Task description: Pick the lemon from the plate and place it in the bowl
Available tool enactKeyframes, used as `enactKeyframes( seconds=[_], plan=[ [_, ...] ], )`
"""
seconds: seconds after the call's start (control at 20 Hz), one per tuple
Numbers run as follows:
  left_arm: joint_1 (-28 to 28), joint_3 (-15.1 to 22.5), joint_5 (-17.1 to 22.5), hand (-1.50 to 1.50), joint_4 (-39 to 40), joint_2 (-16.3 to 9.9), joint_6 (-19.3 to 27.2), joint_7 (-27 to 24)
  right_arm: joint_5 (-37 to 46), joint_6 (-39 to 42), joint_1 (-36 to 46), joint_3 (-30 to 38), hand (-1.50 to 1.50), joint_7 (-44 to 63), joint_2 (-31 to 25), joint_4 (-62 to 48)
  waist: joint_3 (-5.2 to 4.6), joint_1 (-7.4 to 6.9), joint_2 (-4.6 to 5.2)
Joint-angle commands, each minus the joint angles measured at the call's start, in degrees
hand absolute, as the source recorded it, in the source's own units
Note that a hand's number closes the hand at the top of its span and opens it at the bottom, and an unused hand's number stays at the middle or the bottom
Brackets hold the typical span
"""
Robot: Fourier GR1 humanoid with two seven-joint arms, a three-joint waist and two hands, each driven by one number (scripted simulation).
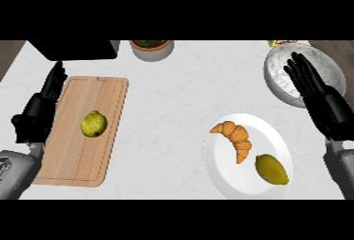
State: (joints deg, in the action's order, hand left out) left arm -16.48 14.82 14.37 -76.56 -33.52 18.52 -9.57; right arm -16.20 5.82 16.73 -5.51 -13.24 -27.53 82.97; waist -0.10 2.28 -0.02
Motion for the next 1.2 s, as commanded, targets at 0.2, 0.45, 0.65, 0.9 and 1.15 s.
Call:
enactKeyframes(
  seconds=[0.2, 0.45, 0.65, 0.9, 1.15],
  plan=[
    [-0.18, 1.59, 3.46, 0.00, -1.93, 7.60, -0.02, 4.58, 3.94, 16.69, -11.02, -14.88, 1.50, 1.57, -4.26, 4.59, 0.06, -1.46, -0.08],
    [4.54, 3.81, 5.51, 0.00, -4.60, 12.35, 1.13, 6.04, 9.79, -3.85, -22.47, -6.26, -1.50, -12.31, 1.68, 5.72, 0.31, 0.68, -0.60],
    [6.17, 5.39, 3.35, 0.00, -5.56, 12.82, 1.53, 5.68, 6.31, 0.71, -32.05, -6.69, -1.50, -25.69, 3.85, 9.07, 0.17, -0.68, -0.31],
    [4.79, 5.39, 1.49, 0.00, -8.74, 13.85, 2.54, 9.63, 3.19, 3.41, -38.31, 2.11, -1.50, -26.36, -3.72, 20.58, 0.08, -1.29, -0.19],
    [8.50, 4.54, 1.19, 0.00, -10.10, 13.21, 1.44, 7.89, 4.51, -0.43, -41.96, 8.55, -1.50, -13.80, -8.60, 28.00, 0.03, -1.54, -0.19]
  ],
)
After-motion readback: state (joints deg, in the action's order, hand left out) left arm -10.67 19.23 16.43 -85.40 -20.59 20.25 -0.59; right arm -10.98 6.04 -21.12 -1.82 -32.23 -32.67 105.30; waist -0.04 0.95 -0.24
